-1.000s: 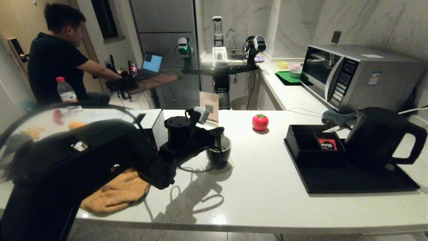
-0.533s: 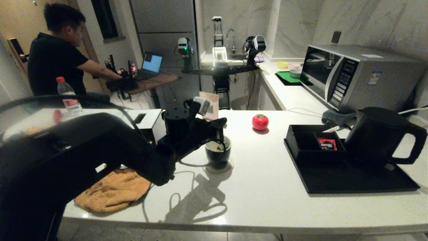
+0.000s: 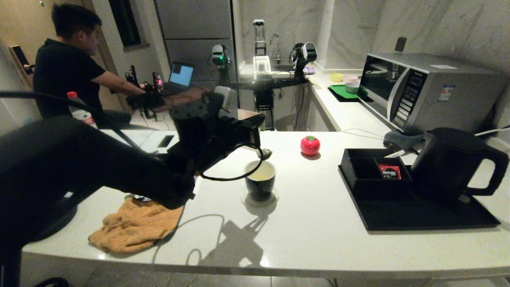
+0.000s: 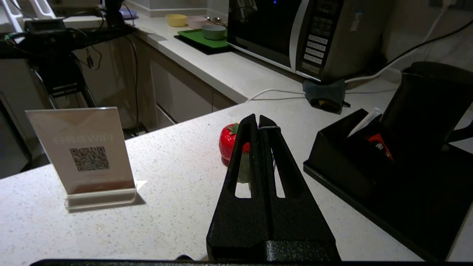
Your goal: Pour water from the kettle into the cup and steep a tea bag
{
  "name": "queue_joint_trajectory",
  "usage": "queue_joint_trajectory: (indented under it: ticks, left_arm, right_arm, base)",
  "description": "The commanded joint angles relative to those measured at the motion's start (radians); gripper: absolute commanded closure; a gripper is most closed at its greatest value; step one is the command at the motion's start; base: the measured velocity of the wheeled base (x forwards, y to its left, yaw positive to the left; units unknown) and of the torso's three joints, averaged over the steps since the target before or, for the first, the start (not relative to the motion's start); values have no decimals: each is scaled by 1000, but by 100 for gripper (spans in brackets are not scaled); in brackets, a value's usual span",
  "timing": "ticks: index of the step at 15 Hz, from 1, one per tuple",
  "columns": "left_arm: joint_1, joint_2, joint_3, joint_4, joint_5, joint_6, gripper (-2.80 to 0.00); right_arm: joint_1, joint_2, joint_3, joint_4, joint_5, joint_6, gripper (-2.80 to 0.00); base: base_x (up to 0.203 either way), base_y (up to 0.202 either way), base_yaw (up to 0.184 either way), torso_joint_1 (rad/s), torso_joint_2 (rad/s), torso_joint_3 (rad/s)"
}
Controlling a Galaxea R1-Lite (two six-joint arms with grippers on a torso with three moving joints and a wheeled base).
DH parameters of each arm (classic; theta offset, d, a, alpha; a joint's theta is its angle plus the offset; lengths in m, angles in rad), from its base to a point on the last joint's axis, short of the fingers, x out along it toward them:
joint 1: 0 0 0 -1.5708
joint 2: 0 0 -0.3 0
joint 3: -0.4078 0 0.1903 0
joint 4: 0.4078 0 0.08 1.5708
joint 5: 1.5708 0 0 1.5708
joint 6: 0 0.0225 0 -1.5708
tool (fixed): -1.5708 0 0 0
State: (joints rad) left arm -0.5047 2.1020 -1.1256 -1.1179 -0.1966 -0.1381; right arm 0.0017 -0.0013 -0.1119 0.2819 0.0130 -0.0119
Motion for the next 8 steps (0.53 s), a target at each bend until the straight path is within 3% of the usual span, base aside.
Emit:
queue_joint_trajectory:
  ticks: [1,5,8]
  left_arm:
    - [3,-12,4,-10,0,-2,0]
    - [2,17,80,-41,0,0,0]
    - [2,72,159,-132,0,0,0]
  right_arm:
    - [0,1,0,2,1,-1,0]
    - [1,1,0,2,1,0,0]
    - [0,1,0,2,1,0,0]
  base:
    - [0,0,0,0,0,0]
    - [0,0,0,0,0,0]
    - [0,0,0,0,0,0]
